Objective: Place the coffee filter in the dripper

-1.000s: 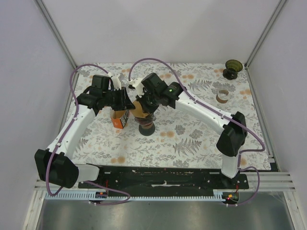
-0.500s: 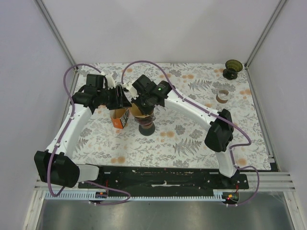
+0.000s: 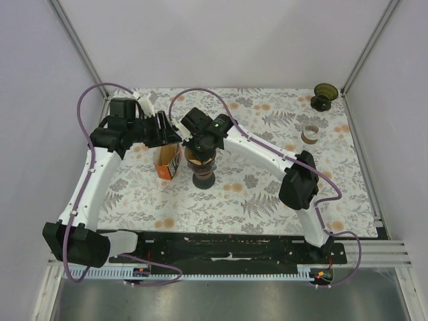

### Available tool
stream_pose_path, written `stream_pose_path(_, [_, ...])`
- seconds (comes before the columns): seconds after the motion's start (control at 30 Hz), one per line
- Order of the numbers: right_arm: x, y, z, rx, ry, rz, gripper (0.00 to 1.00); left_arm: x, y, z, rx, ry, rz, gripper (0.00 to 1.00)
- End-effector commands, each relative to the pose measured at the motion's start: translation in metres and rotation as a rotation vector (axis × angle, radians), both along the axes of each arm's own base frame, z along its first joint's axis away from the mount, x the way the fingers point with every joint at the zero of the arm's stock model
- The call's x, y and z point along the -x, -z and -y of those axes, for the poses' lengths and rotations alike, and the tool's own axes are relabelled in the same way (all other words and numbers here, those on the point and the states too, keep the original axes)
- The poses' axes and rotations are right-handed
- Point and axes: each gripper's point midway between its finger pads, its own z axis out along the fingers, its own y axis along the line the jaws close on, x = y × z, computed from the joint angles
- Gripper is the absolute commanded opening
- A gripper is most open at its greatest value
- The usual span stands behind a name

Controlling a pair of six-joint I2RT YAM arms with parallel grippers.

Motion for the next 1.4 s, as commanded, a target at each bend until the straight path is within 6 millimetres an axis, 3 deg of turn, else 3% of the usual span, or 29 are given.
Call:
stream_pose_path(0.0, [0.005, 0.012, 0.008, 0.047, 0.019, -0.037, 0.0, 0.002, -0.022, 0.005, 0.039, 0.023, 0.061, 0.57])
stream_pose_path(0.27, [0.003, 0.005, -0.003, 0.01, 0.011, -0.04, 0.0, 0.014, 0.005, 0.016, 0.094, 0.062, -0.01, 0.55])
stream_pose_path(0.4, [0.002, -0.017, -0.006, -0.037, 0.005, -0.014, 0.01, 0.013, 0.019, 0.02, 0.087, 0.069, -0.033, 0.5])
stream_pose_path(0.6, [0.004, -0.057, -0.013, -0.144, -0.029, 0.042, 0.21, 0.016, 0.031, 0.025, 0.08, 0.084, -0.055, 0.45])
stream_pose_path(0.8, [0.005, -0.084, -0.01, -0.194, -0.047, 0.1, 0.32, 0.013, 0.026, 0.024, 0.073, 0.082, -0.036, 0.44])
stream_pose_path(1.07, [0.003, -0.099, 0.003, -0.18, -0.051, 0.163, 0.39, 0.011, 0.025, 0.022, 0.058, 0.077, -0.025, 0.42])
stream_pose_path(1.37, [0.027, -0.158, 0.011, -0.311, -0.226, 0.275, 0.51, 0.004, 0.007, 0.019, 0.034, 0.076, 0.029, 0.47])
